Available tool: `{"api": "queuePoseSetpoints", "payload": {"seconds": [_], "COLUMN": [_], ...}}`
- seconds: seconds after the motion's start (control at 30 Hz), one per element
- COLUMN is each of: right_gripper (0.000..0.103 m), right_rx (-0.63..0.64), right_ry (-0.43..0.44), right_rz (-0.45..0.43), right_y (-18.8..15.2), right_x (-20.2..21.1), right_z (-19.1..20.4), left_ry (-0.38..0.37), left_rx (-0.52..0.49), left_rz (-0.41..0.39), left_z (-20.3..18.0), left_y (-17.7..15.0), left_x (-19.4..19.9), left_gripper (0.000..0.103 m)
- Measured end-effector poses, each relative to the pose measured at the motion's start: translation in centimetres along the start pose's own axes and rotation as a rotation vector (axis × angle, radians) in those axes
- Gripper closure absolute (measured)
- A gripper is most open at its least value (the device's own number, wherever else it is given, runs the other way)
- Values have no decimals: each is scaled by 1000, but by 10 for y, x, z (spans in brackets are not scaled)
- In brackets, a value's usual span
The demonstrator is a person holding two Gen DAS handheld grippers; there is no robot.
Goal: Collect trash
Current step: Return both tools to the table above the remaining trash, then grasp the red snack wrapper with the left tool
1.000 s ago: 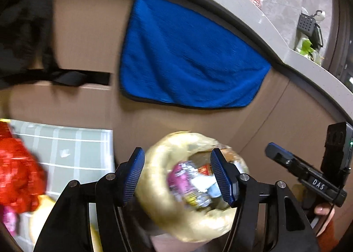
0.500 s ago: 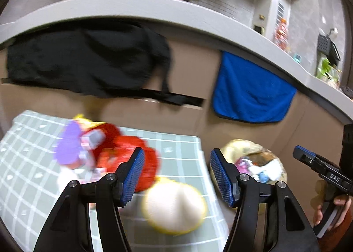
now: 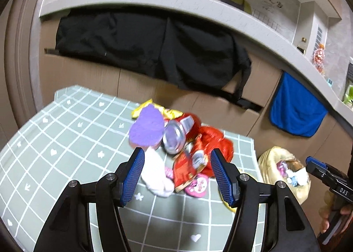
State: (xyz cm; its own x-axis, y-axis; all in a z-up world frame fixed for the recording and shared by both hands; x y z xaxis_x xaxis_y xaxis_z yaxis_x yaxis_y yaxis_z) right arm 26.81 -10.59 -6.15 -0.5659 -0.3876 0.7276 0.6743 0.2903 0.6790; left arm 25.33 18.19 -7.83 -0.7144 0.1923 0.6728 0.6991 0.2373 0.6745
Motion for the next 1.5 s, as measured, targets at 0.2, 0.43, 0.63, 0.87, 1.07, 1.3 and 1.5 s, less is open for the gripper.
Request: {"api": "queuePoseSetpoints", "payload": {"seconds": [0.2, 0.43, 0.63, 0.87, 1.07, 1.3, 1.5], "right_gripper": [55, 55, 55, 55, 55, 55, 55], "right_rx": [-10, -37, -29, -27, -8, 111, 237], "right_ry": [29, 58, 47, 42, 51, 81, 98], "right_rz": [58, 94, 116, 149, 165, 194, 243], "right_y": [-9, -15, -19, -17, -1, 12, 11], "right_x": [-24, -40, -51, -62, -79, -108, -139], "right_z": [6, 4, 3, 6, 25, 81, 133], "left_ry": [-55, 9, 32, -35, 15, 29, 19], "left_rx": [-41, -183, -158, -76, 32, 198, 231], "left_rz": [65, 103, 152, 71, -100, -166, -208], "left_z": [-15, -42, -40, -21, 27, 92, 106], "left_y": [-11, -8, 3, 14, 21, 21, 14], "left_x": [-31, -70, -103, -77, -28, -11, 1], "left_gripper": [40, 44, 73, 93, 93, 93, 93]}}
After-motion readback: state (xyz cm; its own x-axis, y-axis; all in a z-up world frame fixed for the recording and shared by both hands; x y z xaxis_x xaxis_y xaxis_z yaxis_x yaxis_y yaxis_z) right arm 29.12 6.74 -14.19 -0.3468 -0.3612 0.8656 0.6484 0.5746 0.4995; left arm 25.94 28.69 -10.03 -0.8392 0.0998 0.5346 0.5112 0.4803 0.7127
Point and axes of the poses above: each gripper's, at about its wrist camera, not at the fingertips, and x roughly against the way its jaws point, z to its left, y to its top, the point moved 6 cm from there along -x, roughly the way its jaws point, and after that the axes turned 13 degrees about z, right-handed, at the moved point
